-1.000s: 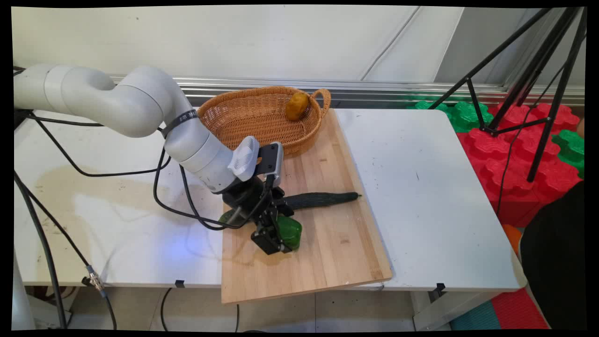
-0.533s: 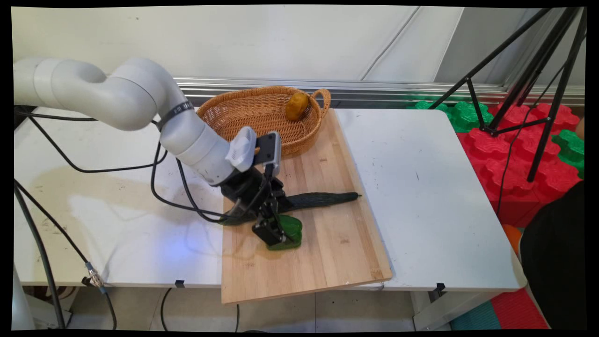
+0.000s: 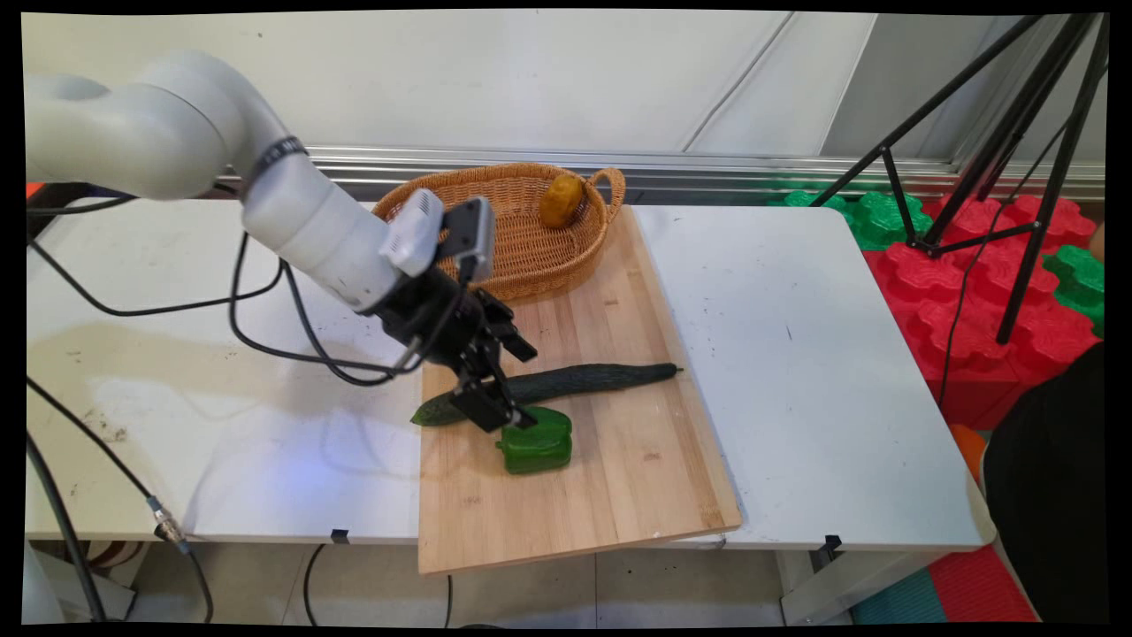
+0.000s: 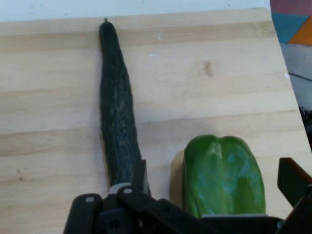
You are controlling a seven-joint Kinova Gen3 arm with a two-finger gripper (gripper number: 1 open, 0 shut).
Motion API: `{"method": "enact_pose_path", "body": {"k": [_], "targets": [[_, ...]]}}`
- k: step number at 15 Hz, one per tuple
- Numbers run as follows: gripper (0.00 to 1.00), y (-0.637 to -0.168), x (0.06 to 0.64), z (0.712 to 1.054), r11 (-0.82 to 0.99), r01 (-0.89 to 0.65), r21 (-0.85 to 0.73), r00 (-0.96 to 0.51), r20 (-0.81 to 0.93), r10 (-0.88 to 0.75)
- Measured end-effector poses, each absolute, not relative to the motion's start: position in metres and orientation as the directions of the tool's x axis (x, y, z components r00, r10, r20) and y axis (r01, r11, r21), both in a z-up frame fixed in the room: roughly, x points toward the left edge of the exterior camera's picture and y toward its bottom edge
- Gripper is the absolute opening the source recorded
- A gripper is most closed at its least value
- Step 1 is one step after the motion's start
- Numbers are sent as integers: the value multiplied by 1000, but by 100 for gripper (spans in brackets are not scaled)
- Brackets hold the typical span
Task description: Pick up the potato from the vegetable basket
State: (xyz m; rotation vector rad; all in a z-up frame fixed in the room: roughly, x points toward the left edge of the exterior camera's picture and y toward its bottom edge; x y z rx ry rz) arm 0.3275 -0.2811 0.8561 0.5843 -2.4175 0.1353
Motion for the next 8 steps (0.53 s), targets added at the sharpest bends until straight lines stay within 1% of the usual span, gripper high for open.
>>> {"method": "enact_pose_path", "body": {"k": [8], "targets": [[100, -278, 366, 897, 873, -486, 38, -651, 650, -391]]}}
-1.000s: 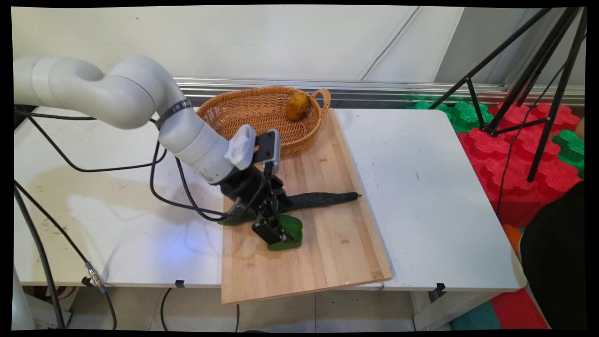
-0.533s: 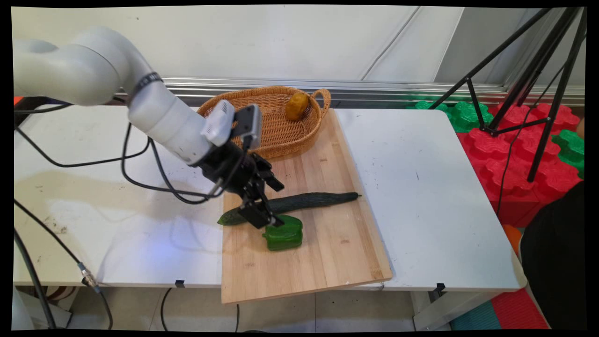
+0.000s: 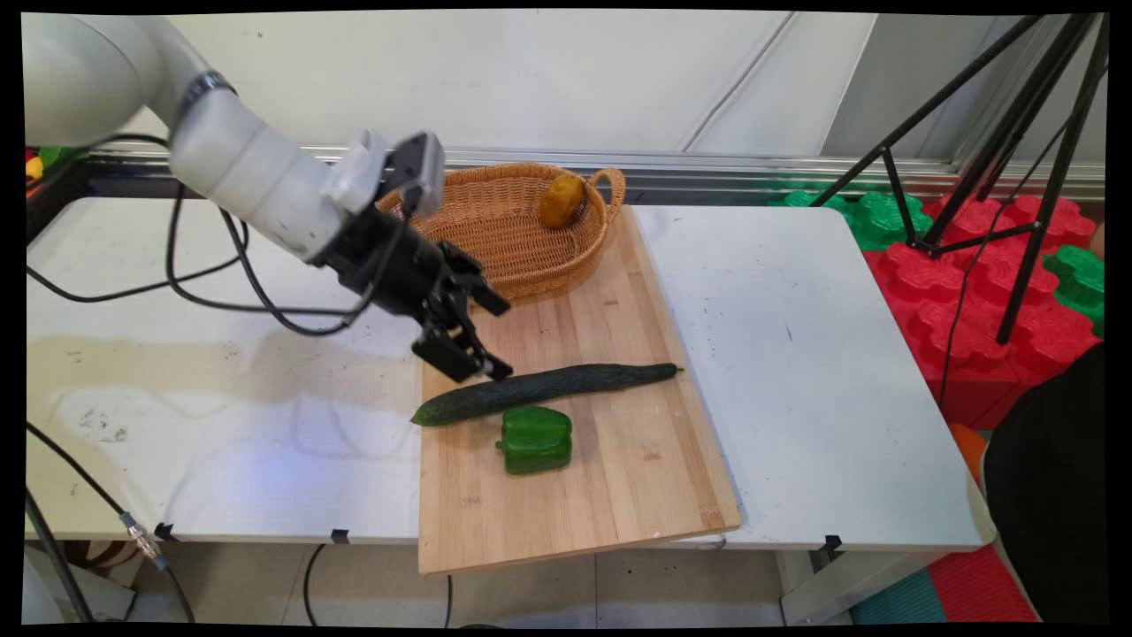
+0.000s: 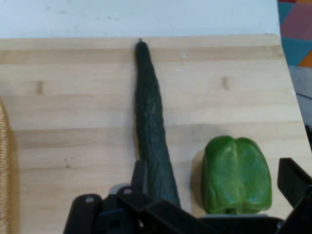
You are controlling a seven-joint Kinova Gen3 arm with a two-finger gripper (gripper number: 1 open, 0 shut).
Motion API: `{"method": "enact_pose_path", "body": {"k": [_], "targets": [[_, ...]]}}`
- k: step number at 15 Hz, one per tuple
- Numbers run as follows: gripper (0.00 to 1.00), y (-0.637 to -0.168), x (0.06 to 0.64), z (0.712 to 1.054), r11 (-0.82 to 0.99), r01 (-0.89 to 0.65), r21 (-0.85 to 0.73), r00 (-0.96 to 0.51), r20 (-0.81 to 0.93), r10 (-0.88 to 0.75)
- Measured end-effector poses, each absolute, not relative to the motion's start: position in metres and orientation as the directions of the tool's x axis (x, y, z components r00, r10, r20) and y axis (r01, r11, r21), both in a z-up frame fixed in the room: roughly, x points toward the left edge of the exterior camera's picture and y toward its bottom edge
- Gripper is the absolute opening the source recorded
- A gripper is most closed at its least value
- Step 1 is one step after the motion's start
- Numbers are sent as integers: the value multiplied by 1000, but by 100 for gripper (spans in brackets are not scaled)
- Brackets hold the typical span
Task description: Pick up the potato from the vegetable basket
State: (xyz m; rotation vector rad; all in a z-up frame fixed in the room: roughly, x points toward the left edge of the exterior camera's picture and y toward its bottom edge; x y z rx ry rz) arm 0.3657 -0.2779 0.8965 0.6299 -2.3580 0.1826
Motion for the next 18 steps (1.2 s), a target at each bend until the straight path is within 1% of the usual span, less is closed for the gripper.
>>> {"method": "enact_pose_path", "body": {"k": [7, 11, 18], "targets": [[100, -291, 405, 919, 815, -579, -2, -611, 664, -432], [100, -310, 433, 926, 766, -642, -34, -582, 672, -458], [100, -354, 471, 921, 672, -738, -67, -518, 695, -499]]}}
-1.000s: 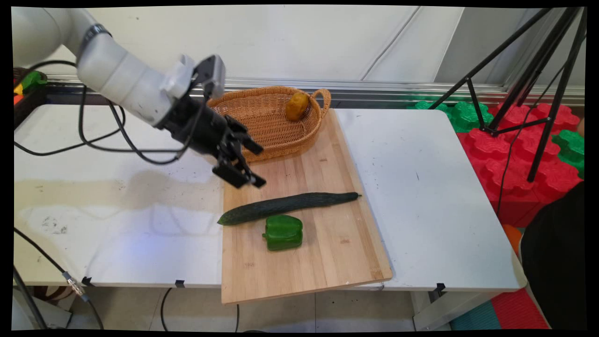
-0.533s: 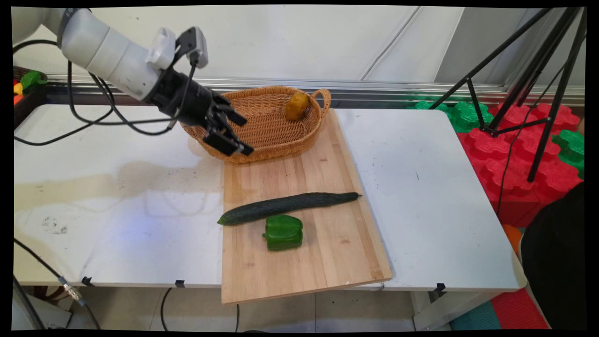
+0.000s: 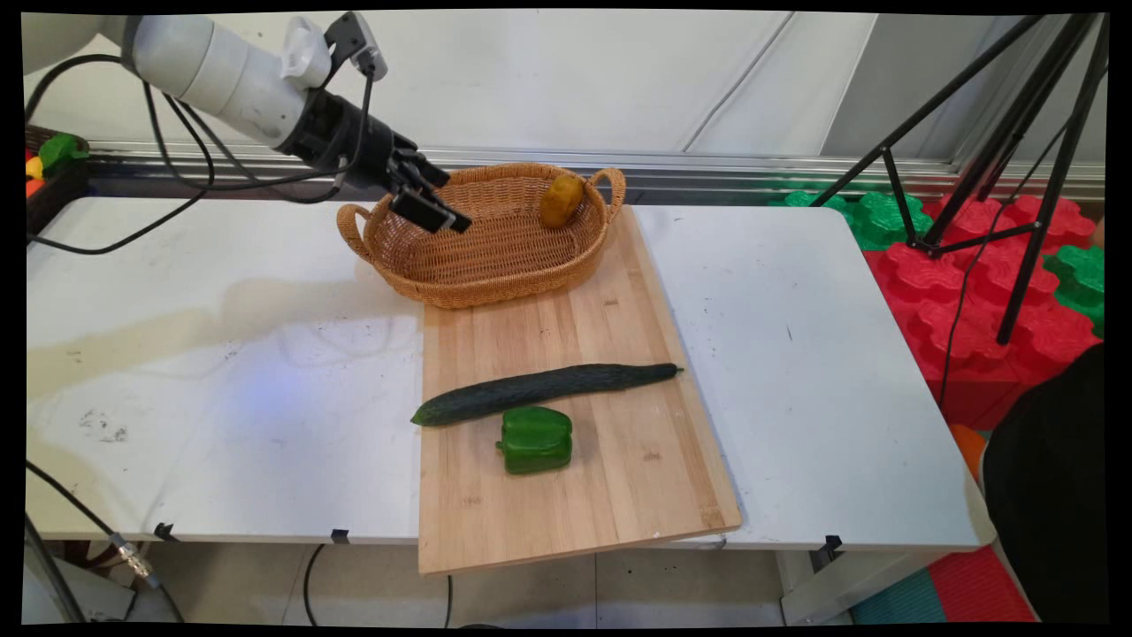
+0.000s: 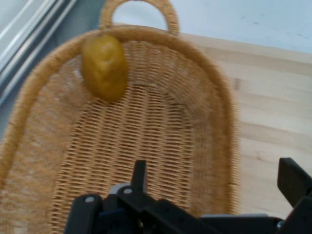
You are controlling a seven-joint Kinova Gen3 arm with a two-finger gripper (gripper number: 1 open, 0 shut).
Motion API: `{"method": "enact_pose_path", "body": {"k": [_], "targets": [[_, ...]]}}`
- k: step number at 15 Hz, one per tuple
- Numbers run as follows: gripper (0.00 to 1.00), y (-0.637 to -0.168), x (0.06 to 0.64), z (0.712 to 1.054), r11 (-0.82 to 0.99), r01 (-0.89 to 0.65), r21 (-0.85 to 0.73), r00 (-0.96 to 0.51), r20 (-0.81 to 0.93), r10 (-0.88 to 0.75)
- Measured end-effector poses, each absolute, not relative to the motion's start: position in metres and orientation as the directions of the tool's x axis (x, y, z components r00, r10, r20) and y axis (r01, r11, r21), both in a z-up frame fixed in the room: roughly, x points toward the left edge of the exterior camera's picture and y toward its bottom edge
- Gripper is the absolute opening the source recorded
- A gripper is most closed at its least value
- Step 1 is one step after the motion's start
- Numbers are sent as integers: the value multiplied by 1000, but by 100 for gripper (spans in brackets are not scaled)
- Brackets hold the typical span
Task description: Pick up the potato from the vegetable basket
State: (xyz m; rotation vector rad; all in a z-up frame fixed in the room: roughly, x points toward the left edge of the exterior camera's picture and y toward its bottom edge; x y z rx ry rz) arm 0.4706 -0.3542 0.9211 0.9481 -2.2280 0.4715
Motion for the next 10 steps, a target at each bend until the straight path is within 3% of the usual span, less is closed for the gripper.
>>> {"method": "enact_pose_path", "body": {"k": [10], "targets": [[100, -426, 482, 895, 601, -794, -91, -471, 718, -513]]}}
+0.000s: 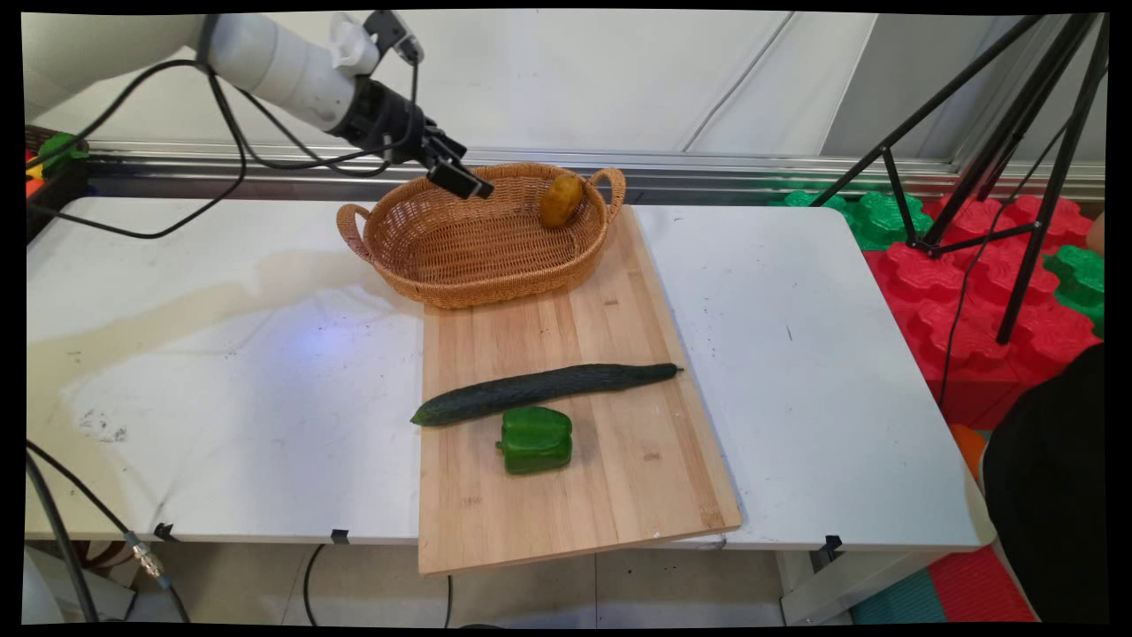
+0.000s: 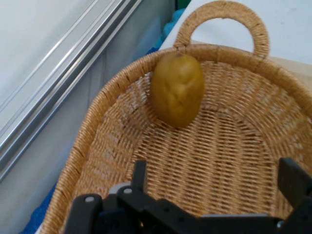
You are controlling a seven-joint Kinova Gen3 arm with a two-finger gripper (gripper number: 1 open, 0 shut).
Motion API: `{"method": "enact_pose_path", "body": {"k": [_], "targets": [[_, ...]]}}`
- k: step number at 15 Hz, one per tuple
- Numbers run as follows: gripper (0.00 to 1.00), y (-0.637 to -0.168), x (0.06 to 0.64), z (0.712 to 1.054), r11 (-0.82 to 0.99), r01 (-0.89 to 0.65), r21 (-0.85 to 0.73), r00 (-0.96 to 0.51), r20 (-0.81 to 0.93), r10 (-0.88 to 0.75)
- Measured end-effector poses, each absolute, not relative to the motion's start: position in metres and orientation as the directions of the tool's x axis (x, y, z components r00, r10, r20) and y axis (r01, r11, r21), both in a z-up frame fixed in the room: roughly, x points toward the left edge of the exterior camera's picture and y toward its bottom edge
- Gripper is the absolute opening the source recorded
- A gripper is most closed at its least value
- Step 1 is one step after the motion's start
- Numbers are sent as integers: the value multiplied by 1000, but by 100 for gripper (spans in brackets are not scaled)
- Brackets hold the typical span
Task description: Pick up the potato from the vegetable basket
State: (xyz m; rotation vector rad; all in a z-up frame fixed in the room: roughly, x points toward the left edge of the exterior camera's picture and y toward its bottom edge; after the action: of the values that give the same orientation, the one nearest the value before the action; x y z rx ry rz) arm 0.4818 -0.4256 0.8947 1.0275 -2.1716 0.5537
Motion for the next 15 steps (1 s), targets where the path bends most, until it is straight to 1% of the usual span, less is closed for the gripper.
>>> {"method": "enact_pose_path", "body": {"k": [3, 10, 15], "targets": [[100, -450, 478, 881, 591, -801, -94, -464, 722, -514], [100, -488, 463, 854, 597, -797, -92, -469, 718, -515], [100, -515, 444, 826, 603, -793, -86, -476, 704, -526]]}}
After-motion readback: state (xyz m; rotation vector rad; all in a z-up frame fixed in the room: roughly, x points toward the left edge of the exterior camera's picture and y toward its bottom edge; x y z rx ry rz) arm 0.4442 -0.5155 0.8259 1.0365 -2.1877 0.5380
